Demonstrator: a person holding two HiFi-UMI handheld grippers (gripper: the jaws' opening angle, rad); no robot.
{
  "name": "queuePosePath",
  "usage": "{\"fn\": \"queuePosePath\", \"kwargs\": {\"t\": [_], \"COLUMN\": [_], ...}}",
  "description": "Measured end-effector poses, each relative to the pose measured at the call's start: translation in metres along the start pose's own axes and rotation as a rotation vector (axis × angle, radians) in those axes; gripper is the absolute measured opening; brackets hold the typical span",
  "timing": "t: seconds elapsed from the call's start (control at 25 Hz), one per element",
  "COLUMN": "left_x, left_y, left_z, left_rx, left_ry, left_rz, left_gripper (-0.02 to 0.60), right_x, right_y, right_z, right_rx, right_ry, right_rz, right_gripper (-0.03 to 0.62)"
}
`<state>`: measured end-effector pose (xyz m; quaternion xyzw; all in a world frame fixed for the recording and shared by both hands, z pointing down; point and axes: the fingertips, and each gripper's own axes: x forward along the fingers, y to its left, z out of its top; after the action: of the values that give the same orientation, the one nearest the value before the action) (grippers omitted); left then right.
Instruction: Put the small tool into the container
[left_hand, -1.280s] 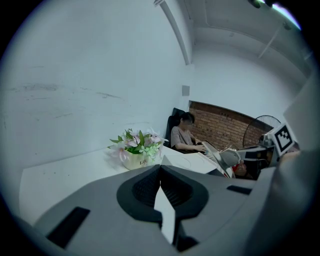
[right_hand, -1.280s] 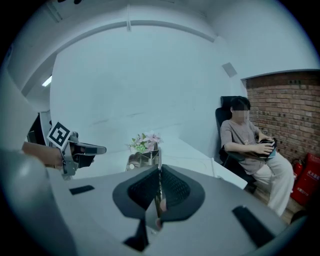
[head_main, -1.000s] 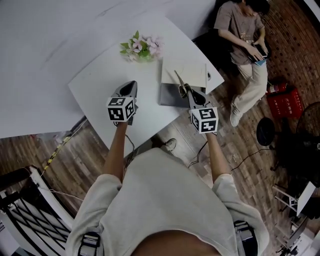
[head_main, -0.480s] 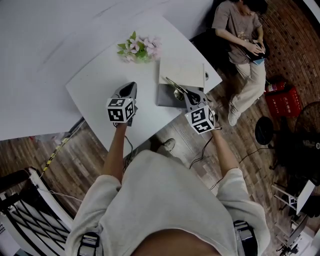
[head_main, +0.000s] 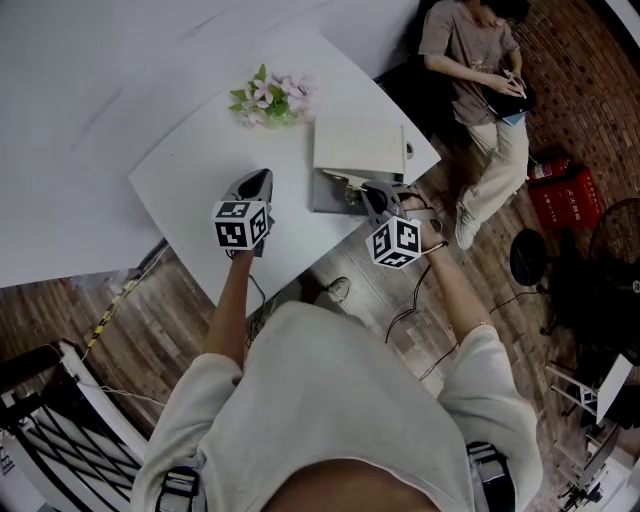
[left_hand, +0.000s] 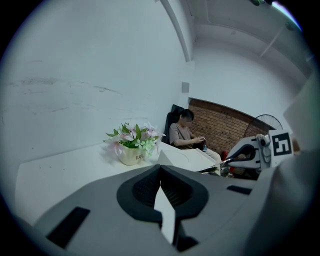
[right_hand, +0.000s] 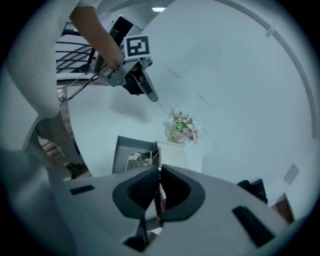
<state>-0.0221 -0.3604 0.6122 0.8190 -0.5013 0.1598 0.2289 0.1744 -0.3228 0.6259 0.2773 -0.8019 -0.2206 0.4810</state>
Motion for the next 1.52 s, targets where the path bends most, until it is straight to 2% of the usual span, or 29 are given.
{"fn": "queuePosePath", "kwargs": {"t": [0.32,0.48,1.08,1.52], "left_x": [0.003,0.002,0.013,0.015], "left_y": [-0.004,-0.004,0.003,0.011], "left_z": [-0.001,-0.001,-0.006,-0.007], "left_rx": [0.003,0.004,-0.009,-0.012], "left_ry": [0.004,0.007,0.032,0.046], "left_rz": [-0.004,-0.001,0.025,0.048], "left_gripper": [0.009,0.009,0.009,0.009], "right_x": [0.012,0.019,0.054,0.075], "right_y": [0.016,0.022,0.025,0.024], "right_z": [-0.008,-0.014,-0.035,-0.035], "right_rx": [-0.258,-0.327,-0.277,-0.261], "right_ry": [0.018,0.025,0.017,-0.022], "right_rz": [0.027,0.036,0.045,0.041], "right_gripper": [0.008,0.008,0.008,0.008]}}
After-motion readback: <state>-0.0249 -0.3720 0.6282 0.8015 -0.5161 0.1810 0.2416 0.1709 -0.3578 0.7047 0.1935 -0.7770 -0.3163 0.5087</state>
